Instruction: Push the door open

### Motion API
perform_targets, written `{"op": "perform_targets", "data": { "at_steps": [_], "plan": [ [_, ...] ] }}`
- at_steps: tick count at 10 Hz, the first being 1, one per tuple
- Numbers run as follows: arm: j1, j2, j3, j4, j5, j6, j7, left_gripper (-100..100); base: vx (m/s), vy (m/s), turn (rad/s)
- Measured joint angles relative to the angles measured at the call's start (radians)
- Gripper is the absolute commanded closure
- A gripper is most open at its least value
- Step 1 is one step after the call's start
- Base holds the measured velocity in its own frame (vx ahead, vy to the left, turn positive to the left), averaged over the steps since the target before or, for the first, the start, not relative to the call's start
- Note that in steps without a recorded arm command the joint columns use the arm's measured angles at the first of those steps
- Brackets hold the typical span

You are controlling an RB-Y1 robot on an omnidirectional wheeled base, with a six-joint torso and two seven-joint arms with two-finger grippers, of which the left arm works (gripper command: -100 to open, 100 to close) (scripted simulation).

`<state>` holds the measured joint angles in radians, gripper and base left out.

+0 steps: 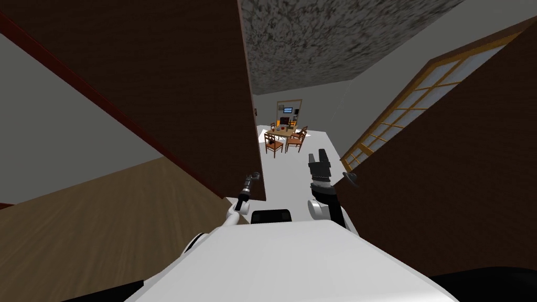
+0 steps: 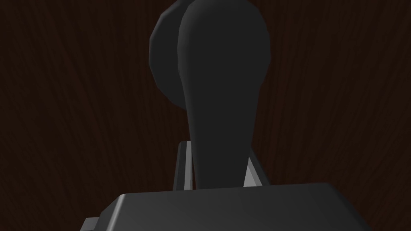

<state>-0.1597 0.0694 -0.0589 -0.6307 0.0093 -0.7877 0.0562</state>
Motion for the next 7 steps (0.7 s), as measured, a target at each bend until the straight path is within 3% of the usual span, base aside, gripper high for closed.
{"op": "perform_targets", "data": {
  "at_steps": [2, 7],
  "plan": [
    [-0.002, -0.004, 0.022, 0.006, 0.01, -0.002, -0.009, 100, 0.144, -0.106, 0.051],
    [-0.004, 0.003, 0.054, 0.028, 0.027, -0.009, -0.02, 100, 0.134, -0.051, 0.039]
  ]
}}
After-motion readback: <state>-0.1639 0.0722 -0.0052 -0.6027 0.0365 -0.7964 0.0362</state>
